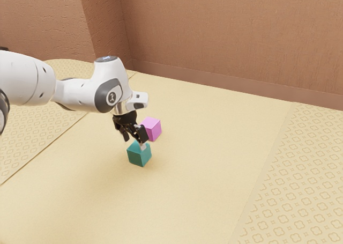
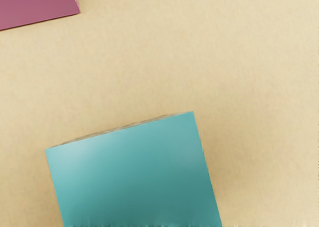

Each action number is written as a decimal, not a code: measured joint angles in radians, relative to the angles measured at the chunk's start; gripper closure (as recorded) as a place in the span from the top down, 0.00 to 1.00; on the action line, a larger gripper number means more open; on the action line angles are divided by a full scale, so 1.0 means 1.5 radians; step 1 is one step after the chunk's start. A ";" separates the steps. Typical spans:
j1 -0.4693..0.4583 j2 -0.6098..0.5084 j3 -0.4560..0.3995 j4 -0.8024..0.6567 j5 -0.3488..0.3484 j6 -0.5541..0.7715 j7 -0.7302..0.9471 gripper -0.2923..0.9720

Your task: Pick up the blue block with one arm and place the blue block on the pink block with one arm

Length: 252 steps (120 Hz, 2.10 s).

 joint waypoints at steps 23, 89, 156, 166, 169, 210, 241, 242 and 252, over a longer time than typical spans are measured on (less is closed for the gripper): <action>0.000 0.000 0.000 0.006 -0.003 -0.019 -0.029 0.77; 0.000 0.039 -0.002 0.046 0.028 -0.036 -0.043 0.77; -0.001 0.085 -0.002 0.073 0.023 -0.036 -0.025 0.77; -0.001 0.086 -0.002 0.073 0.021 -0.037 -0.028 0.77; -0.001 0.085 -0.002 0.073 0.021 -0.038 -0.029 0.77; -0.001 0.087 -0.002 0.068 0.020 -0.039 -0.049 0.77; -0.001 0.105 -0.002 0.072 0.020 -0.038 -0.060 0.77; -0.001 0.105 -0.002 0.072 0.020 -0.038 -0.060 0.77; -0.001 0.105 -0.002 0.073 0.020 -0.037 -0.063 0.77</action>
